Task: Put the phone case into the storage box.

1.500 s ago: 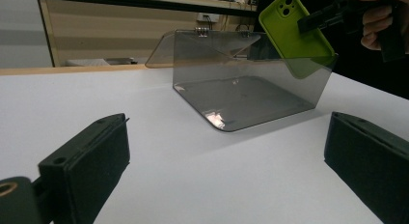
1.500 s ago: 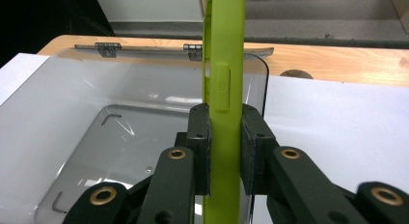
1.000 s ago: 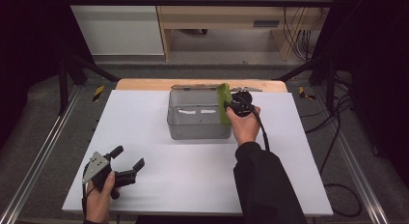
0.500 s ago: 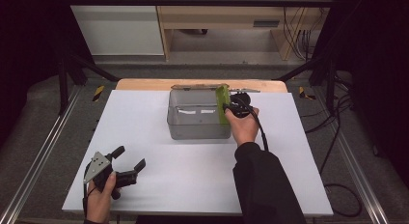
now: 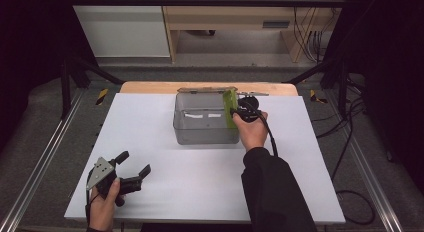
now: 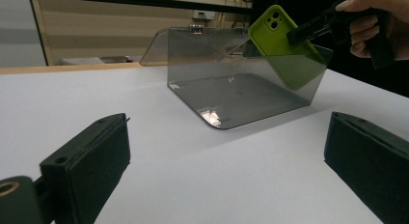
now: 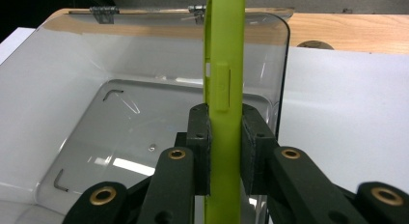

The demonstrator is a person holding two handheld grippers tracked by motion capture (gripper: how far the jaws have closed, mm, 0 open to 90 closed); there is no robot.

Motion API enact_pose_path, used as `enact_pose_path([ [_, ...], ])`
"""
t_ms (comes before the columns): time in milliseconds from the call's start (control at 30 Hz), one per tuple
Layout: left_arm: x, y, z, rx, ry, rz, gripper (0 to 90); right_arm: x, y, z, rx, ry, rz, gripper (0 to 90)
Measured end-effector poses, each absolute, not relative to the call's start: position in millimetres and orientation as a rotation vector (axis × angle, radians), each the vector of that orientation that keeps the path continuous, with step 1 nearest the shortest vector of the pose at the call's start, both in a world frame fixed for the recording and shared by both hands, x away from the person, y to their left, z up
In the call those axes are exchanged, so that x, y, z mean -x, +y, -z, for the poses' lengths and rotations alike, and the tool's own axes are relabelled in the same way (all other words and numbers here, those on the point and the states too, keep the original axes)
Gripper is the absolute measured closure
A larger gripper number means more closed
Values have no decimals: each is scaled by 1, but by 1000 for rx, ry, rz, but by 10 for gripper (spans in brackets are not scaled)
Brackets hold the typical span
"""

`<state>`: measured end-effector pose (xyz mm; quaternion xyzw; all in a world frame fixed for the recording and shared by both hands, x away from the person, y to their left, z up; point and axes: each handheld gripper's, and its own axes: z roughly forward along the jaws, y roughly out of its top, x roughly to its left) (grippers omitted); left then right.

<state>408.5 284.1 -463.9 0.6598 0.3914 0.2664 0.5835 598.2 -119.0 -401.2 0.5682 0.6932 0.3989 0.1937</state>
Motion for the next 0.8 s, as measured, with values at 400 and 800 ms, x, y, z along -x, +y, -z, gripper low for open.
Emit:
enact_pose_path([
  [400,-409,283,464,-1543,907,-620,23,-599,-117,403,-1594,1961,-1113,769],
  [800,-408,283,464,-1547,902,-617,23,-599,-114,406,-1586,1975,-1104,769],
])
